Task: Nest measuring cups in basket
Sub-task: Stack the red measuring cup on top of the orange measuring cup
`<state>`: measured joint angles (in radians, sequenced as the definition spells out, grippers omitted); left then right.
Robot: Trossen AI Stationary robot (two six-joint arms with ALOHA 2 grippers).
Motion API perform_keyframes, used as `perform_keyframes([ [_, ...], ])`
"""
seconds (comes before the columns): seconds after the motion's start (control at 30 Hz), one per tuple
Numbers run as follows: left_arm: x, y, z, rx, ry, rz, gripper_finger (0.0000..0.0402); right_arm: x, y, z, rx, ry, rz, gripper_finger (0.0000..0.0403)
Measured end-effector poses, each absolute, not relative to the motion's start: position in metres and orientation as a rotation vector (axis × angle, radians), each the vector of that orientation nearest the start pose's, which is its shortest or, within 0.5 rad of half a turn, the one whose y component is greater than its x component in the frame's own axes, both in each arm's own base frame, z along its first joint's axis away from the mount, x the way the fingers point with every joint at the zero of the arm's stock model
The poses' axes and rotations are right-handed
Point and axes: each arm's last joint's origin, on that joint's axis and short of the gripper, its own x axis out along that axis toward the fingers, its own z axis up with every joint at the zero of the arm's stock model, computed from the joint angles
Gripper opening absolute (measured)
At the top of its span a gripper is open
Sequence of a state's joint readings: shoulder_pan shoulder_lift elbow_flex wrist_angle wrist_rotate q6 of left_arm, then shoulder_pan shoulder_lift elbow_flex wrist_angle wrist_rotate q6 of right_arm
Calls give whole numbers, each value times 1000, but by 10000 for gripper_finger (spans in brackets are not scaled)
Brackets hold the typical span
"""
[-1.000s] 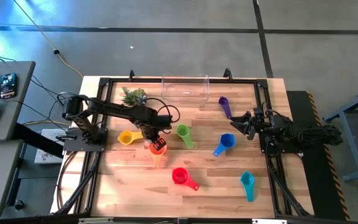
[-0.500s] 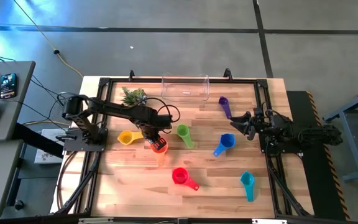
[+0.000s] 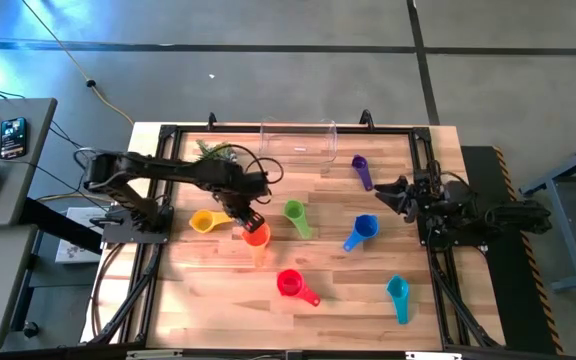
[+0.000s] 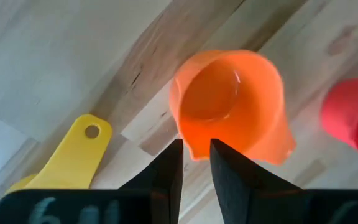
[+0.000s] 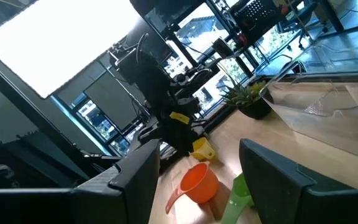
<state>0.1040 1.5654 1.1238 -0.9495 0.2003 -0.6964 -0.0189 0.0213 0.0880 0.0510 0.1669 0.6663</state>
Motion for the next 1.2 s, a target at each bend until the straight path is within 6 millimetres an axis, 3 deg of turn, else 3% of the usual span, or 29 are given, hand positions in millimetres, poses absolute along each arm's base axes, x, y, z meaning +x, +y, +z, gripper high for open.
perform_keyframes([
  [0.2, 265, 22, 252, -797, 1260, 376, 69, 95, -6, 223, 650, -156, -121, 213],
  [0.4, 242, 19, 279, -791, 1180, 346, 65, 117, -5, 255, 620, -36, -95, 213],
  [0.8, 201, 3, 313, -679, 1056, 351, 65, 198, 16, 293, 617, 312, -60, 213],
  [1.2, 182, -13, 317, -601, 1121, 318, 65, 280, 64, 293, 555, 648, -143, 213],
])
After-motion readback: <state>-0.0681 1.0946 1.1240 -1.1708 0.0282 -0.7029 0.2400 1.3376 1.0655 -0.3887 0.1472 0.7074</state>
